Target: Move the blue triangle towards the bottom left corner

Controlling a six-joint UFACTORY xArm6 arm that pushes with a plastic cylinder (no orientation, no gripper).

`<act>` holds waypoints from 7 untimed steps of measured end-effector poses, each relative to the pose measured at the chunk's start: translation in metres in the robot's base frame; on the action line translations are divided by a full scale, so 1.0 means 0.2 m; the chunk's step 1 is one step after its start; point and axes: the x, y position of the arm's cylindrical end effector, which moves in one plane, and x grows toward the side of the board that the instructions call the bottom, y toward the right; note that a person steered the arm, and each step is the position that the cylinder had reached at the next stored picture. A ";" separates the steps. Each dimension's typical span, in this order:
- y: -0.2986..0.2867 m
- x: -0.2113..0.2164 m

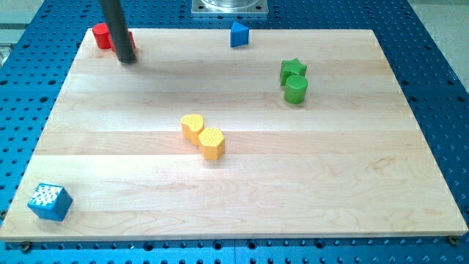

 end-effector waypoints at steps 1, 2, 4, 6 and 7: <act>0.61 0.06; 1.21 0.00; 1.27 -0.47; 0.87 -0.44; 0.93 -0.29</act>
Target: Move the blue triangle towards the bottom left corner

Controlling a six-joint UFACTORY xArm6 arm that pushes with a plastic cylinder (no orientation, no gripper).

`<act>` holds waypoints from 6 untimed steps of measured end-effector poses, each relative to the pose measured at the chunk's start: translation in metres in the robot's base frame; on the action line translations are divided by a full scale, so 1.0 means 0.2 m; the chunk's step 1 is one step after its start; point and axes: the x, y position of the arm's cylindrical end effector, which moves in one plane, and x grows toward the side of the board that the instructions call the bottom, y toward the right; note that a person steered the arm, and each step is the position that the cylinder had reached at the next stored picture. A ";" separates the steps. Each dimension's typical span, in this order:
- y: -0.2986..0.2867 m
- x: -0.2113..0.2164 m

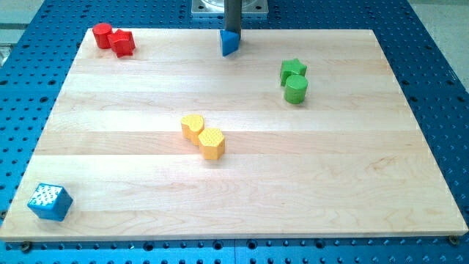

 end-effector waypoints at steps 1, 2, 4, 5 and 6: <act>-0.03 0.11; -0.21 0.17; -0.30 0.48; -0.47 0.64; -0.55 0.89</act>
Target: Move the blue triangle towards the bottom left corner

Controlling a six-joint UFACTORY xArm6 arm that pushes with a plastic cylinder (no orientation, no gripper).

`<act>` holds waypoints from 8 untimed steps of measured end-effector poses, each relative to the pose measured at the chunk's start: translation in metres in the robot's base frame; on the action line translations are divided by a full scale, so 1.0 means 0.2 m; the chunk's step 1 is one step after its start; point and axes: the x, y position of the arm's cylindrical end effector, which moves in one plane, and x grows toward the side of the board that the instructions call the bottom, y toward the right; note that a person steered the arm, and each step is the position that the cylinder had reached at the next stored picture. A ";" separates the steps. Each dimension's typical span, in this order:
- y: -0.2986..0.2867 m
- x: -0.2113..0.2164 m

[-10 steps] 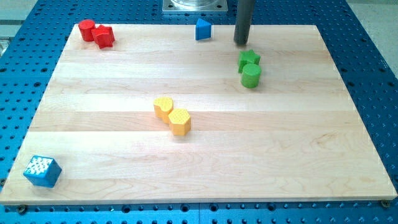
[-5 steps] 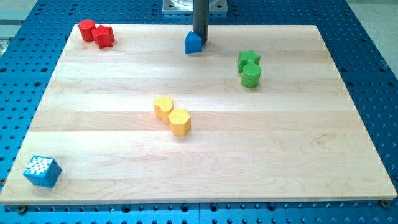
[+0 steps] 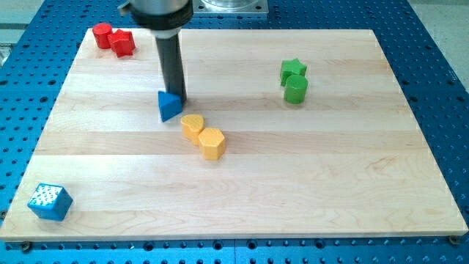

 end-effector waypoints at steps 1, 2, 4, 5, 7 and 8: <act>-0.08 0.13; -0.16 0.35; -0.18 0.63; -0.21 0.74; -0.06 0.81; 0.68 0.82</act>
